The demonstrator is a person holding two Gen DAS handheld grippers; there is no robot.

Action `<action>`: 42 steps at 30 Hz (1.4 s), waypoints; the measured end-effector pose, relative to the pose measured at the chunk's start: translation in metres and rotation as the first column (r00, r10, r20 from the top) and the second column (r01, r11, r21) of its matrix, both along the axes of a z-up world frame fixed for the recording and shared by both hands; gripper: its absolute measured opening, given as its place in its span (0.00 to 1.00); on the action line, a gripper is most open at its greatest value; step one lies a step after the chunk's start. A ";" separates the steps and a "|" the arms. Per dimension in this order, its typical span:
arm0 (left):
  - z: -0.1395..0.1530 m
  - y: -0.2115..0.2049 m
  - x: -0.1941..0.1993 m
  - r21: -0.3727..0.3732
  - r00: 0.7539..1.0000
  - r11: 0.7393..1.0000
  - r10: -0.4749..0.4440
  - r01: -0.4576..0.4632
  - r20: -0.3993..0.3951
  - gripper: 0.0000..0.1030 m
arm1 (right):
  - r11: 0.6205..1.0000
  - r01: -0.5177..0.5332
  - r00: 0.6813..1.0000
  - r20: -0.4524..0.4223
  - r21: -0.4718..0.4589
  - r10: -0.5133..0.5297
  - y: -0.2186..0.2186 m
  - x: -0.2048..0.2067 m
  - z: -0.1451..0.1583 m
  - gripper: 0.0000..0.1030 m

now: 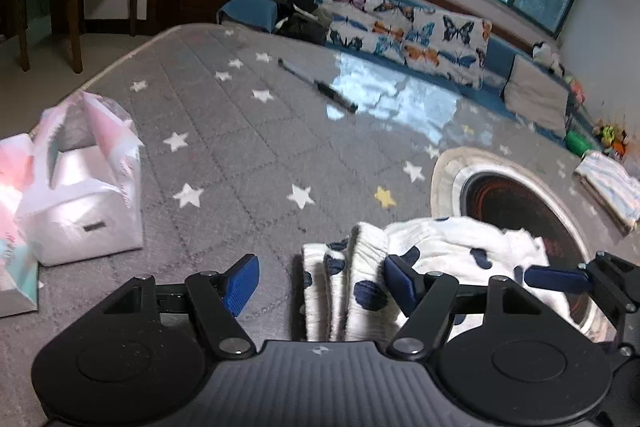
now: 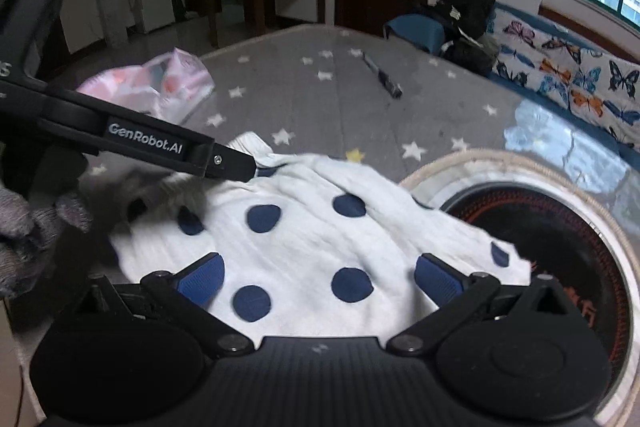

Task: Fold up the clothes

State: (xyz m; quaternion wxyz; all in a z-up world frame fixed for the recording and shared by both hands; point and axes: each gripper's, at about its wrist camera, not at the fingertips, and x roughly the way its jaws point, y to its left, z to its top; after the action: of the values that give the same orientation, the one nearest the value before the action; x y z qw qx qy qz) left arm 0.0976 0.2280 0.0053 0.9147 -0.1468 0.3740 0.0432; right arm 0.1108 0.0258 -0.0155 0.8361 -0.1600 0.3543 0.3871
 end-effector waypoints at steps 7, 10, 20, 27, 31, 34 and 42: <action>-0.001 0.004 -0.015 -0.013 1.000 1.000 -0.017 0.017 0.001 0.71 | 0.999 -0.036 0.999 0.025 -0.018 0.036 0.002 -0.019 -0.005 0.99; -0.008 0.003 -0.016 -0.007 1.000 1.000 -0.016 0.016 -0.010 0.72 | 0.999 -0.040 0.999 -0.003 -0.034 0.040 0.008 -0.019 -0.017 0.99; -0.002 0.012 -0.029 -0.036 1.000 0.999 0.009 -0.008 0.009 0.72 | 0.993 -0.109 0.989 0.095 -0.039 0.113 0.003 -0.043 0.005 0.90; -0.004 0.026 -0.037 -0.099 0.998 0.993 0.061 -0.061 -0.005 0.72 | 0.965 -0.253 0.953 0.154 -0.076 0.262 0.030 -0.070 0.002 0.81; -0.003 0.034 -0.041 -0.161 0.997 0.984 0.078 -0.081 -0.026 0.72 | 0.946 -0.295 0.932 0.180 -0.135 0.316 0.052 -0.080 -0.009 0.73; -0.005 0.040 -0.043 -0.242 0.994 0.965 0.097 -0.105 -0.043 0.72 | 0.936 -0.297 0.921 0.202 -0.187 0.333 0.066 -0.083 -0.021 0.59; -0.013 0.046 -0.047 -0.440 0.987 0.884 0.140 -0.159 -0.075 0.77 | 0.958 -0.262 0.946 0.168 -0.115 0.278 0.061 -0.068 -0.018 0.29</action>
State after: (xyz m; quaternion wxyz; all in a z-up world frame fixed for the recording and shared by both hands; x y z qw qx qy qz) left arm 0.0508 0.2745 -0.0078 0.8431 -0.3791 0.3801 0.0300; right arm 0.0425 0.0870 -0.0332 0.7960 -0.2796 0.2682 0.4651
